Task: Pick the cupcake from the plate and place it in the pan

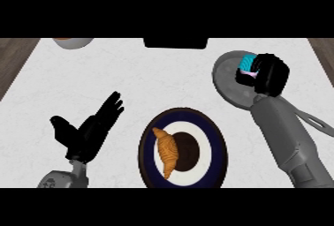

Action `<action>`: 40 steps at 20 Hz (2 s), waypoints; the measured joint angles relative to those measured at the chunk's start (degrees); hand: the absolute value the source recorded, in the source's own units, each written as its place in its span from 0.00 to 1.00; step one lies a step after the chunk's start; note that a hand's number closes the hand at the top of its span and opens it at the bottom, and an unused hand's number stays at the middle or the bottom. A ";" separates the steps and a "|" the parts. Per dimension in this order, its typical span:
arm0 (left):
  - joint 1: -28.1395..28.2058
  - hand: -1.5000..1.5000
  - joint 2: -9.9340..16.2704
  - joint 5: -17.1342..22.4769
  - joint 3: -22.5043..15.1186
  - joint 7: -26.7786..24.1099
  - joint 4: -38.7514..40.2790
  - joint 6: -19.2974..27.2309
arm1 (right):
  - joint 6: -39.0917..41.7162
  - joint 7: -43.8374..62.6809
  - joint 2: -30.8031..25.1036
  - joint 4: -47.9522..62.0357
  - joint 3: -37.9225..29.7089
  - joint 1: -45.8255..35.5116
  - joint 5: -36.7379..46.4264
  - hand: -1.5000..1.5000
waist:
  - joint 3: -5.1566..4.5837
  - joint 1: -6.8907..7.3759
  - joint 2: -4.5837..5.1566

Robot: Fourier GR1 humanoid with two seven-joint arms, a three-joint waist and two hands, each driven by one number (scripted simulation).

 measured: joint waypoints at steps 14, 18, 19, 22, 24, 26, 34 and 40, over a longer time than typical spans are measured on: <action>-1.76 0.50 -0.72 -0.79 -0.68 0.97 -0.45 -0.47 | 8.33 -9.95 -7.46 22.70 -8.90 -7.28 -7.56 0.00 | 0.12 2.24 1.16; -2.31 0.50 -1.16 -1.22 -0.79 1.06 -0.06 -0.12 | 10.58 -16.22 -6.93 22.13 -12.83 -7.46 -12.08 0.00 | 0.25 2.04 1.20; -2.06 0.50 -1.18 -1.17 -0.75 1.17 -0.41 -0.01 | 11.26 -18.58 -6.93 21.18 -14.30 -7.18 -13.85 0.00 | 0.28 1.88 1.08; -1.80 0.50 -1.56 -1.33 -0.78 0.97 -0.30 0.31 | 12.00 -25.09 -5.82 18.50 -18.93 -6.35 -19.35 0.00 | 0.35 1.54 1.02; -1.63 0.50 -1.40 -1.35 -0.59 0.88 -0.24 0.22 | 14.23 -29.08 -5.78 17.25 -22.15 -5.84 -23.26 0.00 | 0.35 1.26 0.92; -1.42 0.50 -1.69 -1.49 -0.62 0.53 -0.01 0.33 | 17.30 -32.11 -6.15 17.12 -25.09 -5.37 -26.78 0.00 | 0.30 1.05 0.83; -0.55 0.50 -1.18 -1.21 0.25 0.68 -0.22 -0.21 | 35.95 -40.92 -11.43 21.21 -31.12 -1.68 -34.56 0.00 | 0.15 0.38 0.39; -0.15 0.50 -0.90 -1.08 0.99 1.47 -0.95 -0.42 | 49.15 -47.96 -15.89 23.71 -32.00 3.40 -36.50 0.00 | 0.10 -0.33 0.02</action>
